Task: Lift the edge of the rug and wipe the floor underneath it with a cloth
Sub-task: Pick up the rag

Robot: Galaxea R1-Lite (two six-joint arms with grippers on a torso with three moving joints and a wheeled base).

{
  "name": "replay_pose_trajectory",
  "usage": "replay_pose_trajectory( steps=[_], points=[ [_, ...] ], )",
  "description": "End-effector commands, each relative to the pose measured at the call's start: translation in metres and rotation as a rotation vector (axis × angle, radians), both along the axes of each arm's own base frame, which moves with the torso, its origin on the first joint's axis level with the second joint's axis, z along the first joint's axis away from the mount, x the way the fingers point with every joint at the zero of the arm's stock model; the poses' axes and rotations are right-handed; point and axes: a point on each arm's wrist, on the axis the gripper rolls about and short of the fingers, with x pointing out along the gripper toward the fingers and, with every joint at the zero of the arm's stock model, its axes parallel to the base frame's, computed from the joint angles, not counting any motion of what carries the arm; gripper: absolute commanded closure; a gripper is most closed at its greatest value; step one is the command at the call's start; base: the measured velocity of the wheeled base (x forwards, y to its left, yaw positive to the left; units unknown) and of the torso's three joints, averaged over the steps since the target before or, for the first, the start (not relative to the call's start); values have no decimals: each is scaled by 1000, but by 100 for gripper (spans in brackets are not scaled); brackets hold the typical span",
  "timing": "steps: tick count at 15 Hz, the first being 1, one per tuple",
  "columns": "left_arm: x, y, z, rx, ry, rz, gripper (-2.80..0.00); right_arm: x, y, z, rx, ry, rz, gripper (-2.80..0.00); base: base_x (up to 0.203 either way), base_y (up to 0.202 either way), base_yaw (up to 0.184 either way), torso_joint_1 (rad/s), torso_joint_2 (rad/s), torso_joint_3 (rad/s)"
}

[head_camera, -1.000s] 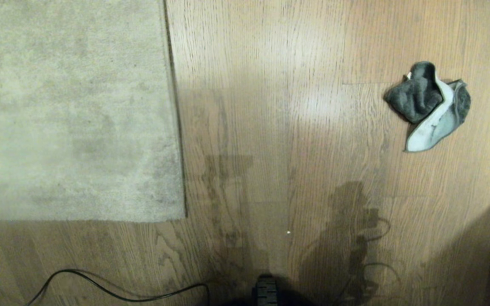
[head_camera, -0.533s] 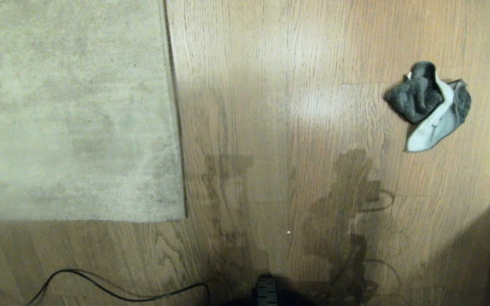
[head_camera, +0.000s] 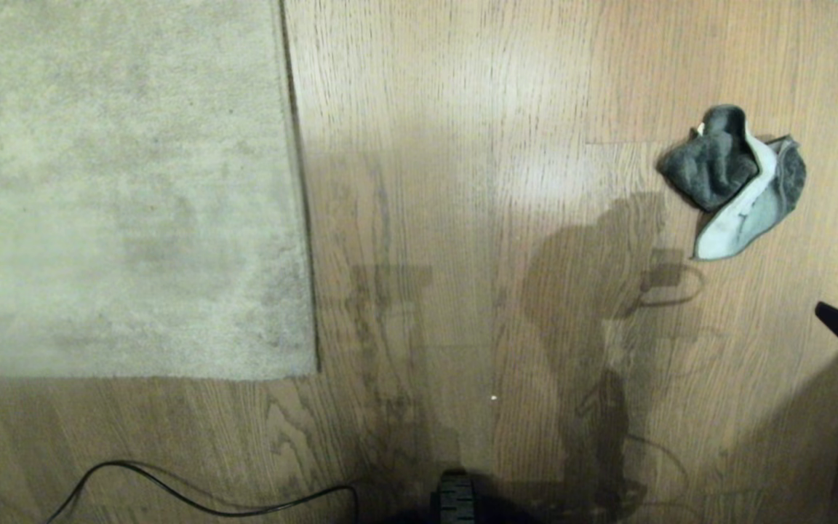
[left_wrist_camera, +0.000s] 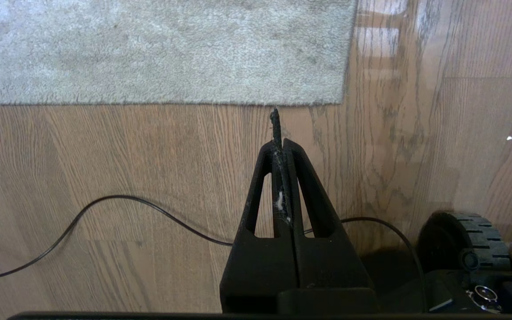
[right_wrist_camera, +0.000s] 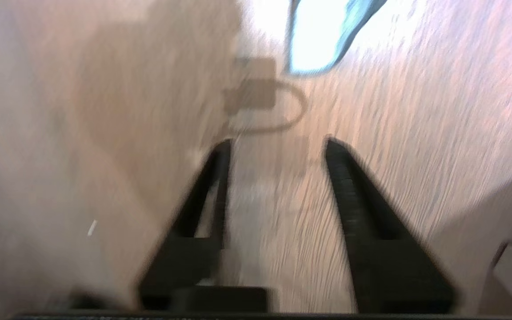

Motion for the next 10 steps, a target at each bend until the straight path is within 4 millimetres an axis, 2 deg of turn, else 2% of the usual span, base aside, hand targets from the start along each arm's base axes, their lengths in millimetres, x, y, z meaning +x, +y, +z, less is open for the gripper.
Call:
replay_pose_trajectory(
  steps=[1,5,10],
  points=[
    [0,0,0,0,1,0,0,37,-9,-5,17,36,-36,-280,0,0,0,0,0,0],
    [0,0,0,0,1,0,0,79,-18,-9,26,-8,-53,-280,0,0,0,0,0,0],
    [0,0,0,0,1,0,0,135,-28,-7,24,-162,-55,-280,0,0,0,0,0,0]
  ],
)
